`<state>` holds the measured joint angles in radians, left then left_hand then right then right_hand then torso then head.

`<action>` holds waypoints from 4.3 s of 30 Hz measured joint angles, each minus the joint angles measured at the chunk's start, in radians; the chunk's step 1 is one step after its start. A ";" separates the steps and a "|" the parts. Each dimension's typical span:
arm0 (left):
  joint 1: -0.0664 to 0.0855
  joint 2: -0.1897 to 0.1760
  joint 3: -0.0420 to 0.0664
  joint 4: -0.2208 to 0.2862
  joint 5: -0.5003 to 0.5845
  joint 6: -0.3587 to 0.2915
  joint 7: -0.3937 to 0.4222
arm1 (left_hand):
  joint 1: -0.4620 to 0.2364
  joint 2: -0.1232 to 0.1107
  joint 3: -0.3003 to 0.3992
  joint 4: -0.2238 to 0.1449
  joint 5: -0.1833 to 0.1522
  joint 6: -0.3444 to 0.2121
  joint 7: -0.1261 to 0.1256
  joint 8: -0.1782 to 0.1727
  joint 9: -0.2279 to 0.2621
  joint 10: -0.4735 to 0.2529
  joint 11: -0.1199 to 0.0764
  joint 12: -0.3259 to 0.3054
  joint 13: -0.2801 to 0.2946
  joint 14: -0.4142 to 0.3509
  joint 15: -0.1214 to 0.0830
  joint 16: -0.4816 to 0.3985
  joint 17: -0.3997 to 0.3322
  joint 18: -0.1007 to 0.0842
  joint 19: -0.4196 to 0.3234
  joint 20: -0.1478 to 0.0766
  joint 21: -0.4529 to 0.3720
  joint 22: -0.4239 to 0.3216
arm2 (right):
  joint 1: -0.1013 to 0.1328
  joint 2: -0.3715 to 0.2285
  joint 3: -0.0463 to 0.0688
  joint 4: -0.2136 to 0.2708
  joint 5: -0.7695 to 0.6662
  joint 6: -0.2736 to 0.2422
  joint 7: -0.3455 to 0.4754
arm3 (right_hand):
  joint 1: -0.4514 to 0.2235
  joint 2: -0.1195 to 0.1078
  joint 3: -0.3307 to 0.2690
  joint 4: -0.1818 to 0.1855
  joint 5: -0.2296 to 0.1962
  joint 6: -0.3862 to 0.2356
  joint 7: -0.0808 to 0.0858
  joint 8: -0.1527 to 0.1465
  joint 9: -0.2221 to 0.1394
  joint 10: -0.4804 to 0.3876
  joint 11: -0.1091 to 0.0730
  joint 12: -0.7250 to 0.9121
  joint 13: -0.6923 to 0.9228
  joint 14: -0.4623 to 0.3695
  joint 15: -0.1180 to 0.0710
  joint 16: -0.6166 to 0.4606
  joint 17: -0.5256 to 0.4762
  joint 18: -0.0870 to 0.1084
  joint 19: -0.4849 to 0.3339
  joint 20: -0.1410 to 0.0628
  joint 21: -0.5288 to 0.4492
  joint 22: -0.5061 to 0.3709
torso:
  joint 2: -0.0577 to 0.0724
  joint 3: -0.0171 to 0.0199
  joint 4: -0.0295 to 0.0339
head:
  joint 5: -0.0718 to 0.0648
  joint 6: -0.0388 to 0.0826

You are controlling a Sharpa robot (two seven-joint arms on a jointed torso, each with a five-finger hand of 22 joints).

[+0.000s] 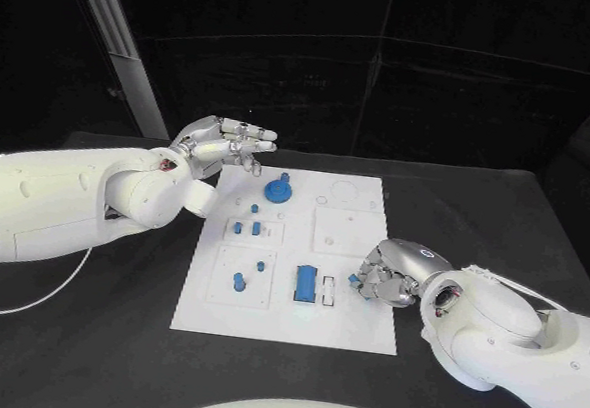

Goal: Assemble the parts on the task board

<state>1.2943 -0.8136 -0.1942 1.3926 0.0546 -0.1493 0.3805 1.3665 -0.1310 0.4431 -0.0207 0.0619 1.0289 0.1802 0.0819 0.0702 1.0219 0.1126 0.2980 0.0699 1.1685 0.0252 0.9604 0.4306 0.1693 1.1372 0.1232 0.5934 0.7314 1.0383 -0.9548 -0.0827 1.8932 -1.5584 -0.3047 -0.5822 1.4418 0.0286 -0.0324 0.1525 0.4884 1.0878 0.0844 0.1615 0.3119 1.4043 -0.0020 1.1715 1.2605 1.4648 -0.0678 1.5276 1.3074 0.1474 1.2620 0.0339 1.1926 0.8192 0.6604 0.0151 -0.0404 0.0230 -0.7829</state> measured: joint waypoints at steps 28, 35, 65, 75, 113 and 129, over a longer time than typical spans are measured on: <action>0.000 0.002 0.000 0.004 0.000 0.000 -0.001 | 0.000 0.000 0.000 0.000 0.000 0.000 0.000 0.000 0.000 0.000 0.000 0.000 0.000 0.000 0.000 0.000 0.000 0.000 0.000 0.000 0.000 0.000 | 0.000 0.085 0.000 -0.061 0.281 -0.030 -0.023 | -0.102 -0.066 0.081 0.077 0.029 0.071 -0.029 -0.002 0.022 0.031 -0.023 0.021 0.022 0.004 -0.011 0.004 0.000 0.000 0.011 -0.004 0.004 0.009 | 0.001 -0.0002 -0.0012 | 0.002 -0.005; 0.000 0.002 0.000 0.004 0.000 0.000 -0.001 | 0.000 0.000 0.000 0.000 0.000 0.000 0.000 0.000 0.000 0.000 0.000 0.000 0.000 0.000 0.000 0.000 0.000 0.000 0.000 0.000 0.000 0.000 | 0.001 0.106 0.000 -0.073 0.286 -0.034 -0.033 | -0.120 -0.072 0.085 0.086 0.029 0.080 -0.034 0.004 0.028 0.031 -0.023 0.017 0.017 0.004 -0.012 0.004 0.000 0.000 0.011 -0.004 0.004 0.008 | 0.001 0.0005 -0.0012 | 0.004 -0.006; 0.001 0.001 0.000 0.006 0.000 0.001 -0.001 | 0.004 0.004 -0.003 -0.003 0.000 -0.004 0.004 0.000 0.000 0.000 0.000 0.005 0.000 0.000 0.000 0.000 -0.001 0.000 0.000 0.000 0.000 0.000 | 0.001 0.132 0.000 -0.088 0.263 -0.026 -0.057 | -0.319 -0.070 -0.047 0.136 -0.322 0.091 -0.037 0.013 0.057 0.042 -0.027 0.003 0.007 0.000 -0.015 0.004 0.000 0.000 0.014 -0.007 0.004 0.003 | 0.000 0.0006 -0.0017 | 0.009 -0.011; 0.001 0.002 0.000 0.005 0.000 0.001 -0.002 | 0.004 0.004 -0.003 -0.003 0.000 -0.004 0.004 0.000 0.000 0.000 0.000 0.005 0.000 0.000 0.000 0.000 -0.001 0.000 0.000 0.000 0.000 0.000 | 0.001 0.119 0.000 -0.082 0.249 -0.022 -0.051 | -0.327 -0.069 -0.079 0.131 -0.367 0.087 -0.033 0.013 0.064 0.041 -0.027 0.000 0.008 0.000 -0.015 0.004 0.000 0.000 0.014 -0.007 0.000 -0.001 | 0.000 0.0012 -0.0028 | 0.008 -0.011; 0.001 0.004 -0.001 0.000 0.000 0.002 -0.005 | 0.003 0.003 -0.003 -0.003 0.000 -0.003 0.003 0.000 0.000 0.000 0.000 0.005 0.000 0.000 0.000 0.000 -0.001 0.000 0.000 0.000 0.000 0.000 | 0.002 0.113 0.002 -0.097 0.215 0.069 0.017 | -0.166 -0.037 -0.102 0.061 -0.339 0.080 -0.026 0.013 0.079 0.037 -0.022 0.000 0.019 0.000 -0.015 0.004 0.000 0.000 0.014 -0.007 -0.009 -0.007 | 0.001 0.0012 -0.0012 | 0.006 -0.013; 0.001 0.004 -0.001 -0.001 0.000 0.002 -0.006 | 0.003 0.003 -0.001 -0.004 0.000 -0.003 0.003 0.000 0.000 0.000 0.000 0.005 0.000 0.000 0.000 0.000 -0.002 0.000 0.000 0.000 0.000 0.000 | 0.002 0.128 0.002 -0.125 0.192 0.062 0.045 | -0.141 -0.033 -0.125 0.037 -0.390 0.080 -0.026 0.013 0.085 0.035 -0.021 0.000 0.019 0.000 -0.015 0.004 0.000 0.000 0.014 -0.007 -0.009 -0.008 | 0.000 0.0009 -0.0025 | 0.004 -0.015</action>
<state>1.2951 -0.8092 -0.1947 1.3912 0.0546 -0.1473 0.3747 1.3698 -0.1277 0.4419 -0.0251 0.0619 1.0254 0.1837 0.0820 0.0703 1.0216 0.1130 0.3027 0.0700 1.1685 0.0253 0.9604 0.4289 0.1694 1.1372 0.1232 0.5934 0.7314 1.0402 -0.8273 -0.0809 1.7684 -1.3665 -0.2428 -0.5371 1.3004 -0.0045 -0.1579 0.1898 0.0983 1.1678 0.0581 0.1740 0.3965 1.4396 -0.0228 1.1715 1.2799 1.4650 -0.0823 1.5313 1.3074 0.1475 1.2761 0.0269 1.1841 0.8109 0.6602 0.0160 -0.0429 0.0267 -0.7977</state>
